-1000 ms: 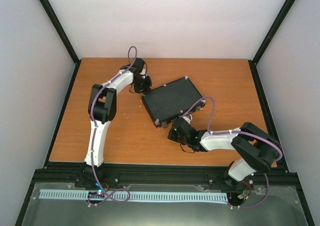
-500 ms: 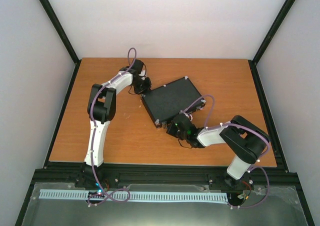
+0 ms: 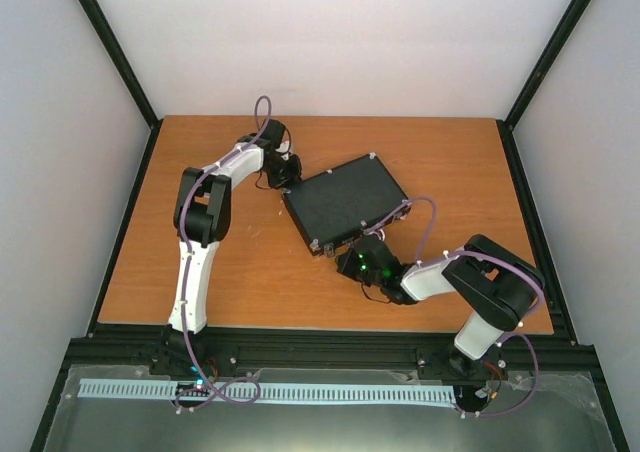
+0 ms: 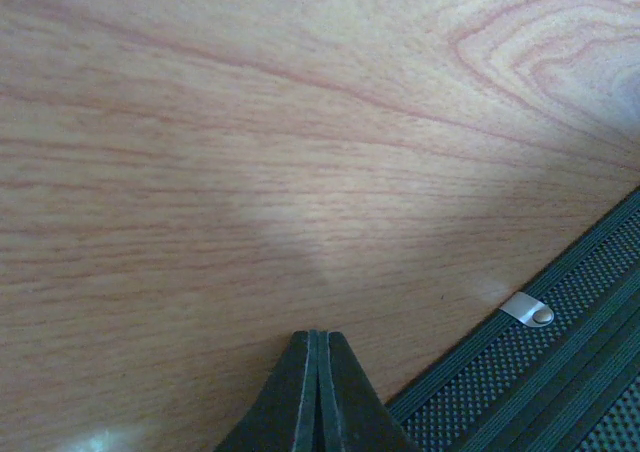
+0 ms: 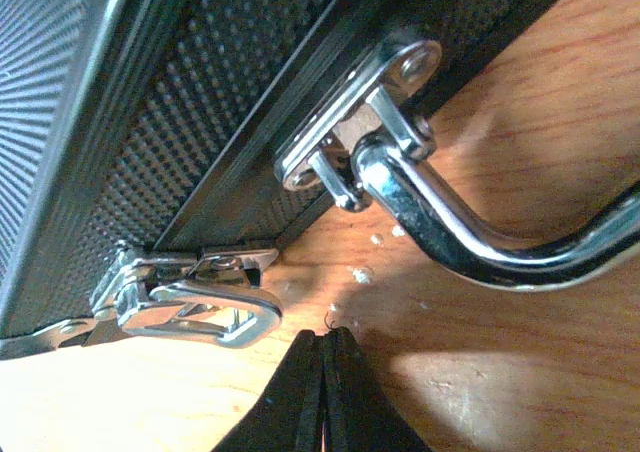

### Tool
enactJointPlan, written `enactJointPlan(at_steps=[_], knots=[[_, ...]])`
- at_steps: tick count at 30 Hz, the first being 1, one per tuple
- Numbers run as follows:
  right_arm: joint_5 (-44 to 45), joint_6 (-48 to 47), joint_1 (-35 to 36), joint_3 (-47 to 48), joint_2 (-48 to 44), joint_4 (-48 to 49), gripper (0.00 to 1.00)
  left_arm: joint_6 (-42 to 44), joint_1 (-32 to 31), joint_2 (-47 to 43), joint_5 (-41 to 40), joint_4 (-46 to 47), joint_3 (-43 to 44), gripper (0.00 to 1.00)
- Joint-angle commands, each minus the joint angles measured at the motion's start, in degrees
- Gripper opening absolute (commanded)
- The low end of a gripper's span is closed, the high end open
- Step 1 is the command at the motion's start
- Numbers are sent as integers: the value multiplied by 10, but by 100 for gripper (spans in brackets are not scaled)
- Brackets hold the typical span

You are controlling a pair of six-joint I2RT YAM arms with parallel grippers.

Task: Pack up texas hold em set

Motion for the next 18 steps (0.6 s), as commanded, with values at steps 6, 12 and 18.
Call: enactJointPlan(at_steps=[6, 12, 18], knots=[[-28, -23, 2, -55, 47, 134, 3, 14, -2, 31, -11, -35, -22, 1], [-35, -28, 2, -73, 79, 211, 3, 19, -2, 32, -14, -35, -28, 1], [-44, -27, 3, -80, 82, 253, 3, 24, -2, 32, -22, -37, -35, 1]])
